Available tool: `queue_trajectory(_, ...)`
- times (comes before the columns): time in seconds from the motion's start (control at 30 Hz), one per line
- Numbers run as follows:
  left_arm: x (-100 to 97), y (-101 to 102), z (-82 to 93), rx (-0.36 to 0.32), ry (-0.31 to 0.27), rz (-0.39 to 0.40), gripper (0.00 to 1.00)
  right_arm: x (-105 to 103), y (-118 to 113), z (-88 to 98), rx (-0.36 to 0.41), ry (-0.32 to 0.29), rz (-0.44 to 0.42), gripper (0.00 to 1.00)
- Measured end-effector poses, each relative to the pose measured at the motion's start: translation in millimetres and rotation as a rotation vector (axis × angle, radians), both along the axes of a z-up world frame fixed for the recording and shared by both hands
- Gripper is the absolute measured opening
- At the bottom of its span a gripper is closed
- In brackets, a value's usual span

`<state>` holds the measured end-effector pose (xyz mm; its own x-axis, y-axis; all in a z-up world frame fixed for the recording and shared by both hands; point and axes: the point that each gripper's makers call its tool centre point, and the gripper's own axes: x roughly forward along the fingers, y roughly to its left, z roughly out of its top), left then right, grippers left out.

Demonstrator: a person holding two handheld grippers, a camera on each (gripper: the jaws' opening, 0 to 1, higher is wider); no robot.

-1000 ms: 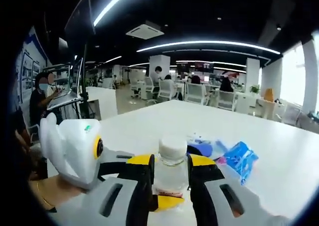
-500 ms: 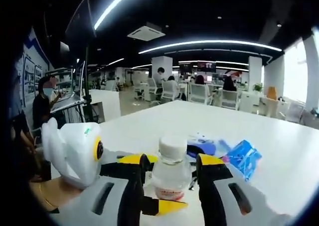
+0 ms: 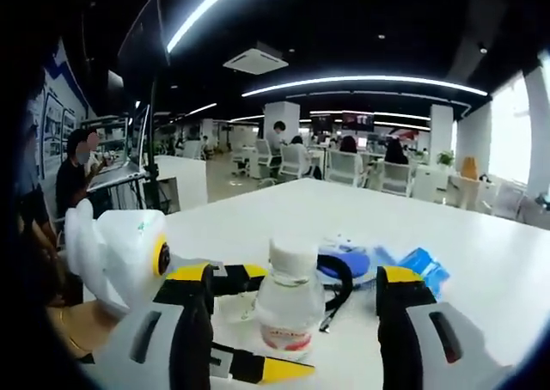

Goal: Arrange the tabletop items into an orderly group along one side of the table until the central work area is clear of visible clutter.

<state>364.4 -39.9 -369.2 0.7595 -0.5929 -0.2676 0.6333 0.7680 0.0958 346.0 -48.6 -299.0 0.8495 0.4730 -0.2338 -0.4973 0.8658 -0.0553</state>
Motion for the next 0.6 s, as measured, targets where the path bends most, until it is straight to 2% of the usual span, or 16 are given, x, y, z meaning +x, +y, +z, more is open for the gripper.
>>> queue_trajectory(0.37,-1.8,2.9,-3.7,0.002,-0.007,0.028,0.88,5.7,-18.3,-0.4,0.042,-0.009,-0.063,0.95)
queue_trajectory(0.47,-2.2,1.3,-7.2,0.018,0.000,0.026,0.91,5.3,-21.9,-0.6,0.060,-0.009,-0.068,0.96)
queue_trajectory(0.6,-3.1,-0.5,-5.9,0.017,-0.004,0.027,0.93,4.7,-25.2,-0.7,0.041,-0.022,-0.076,0.97)
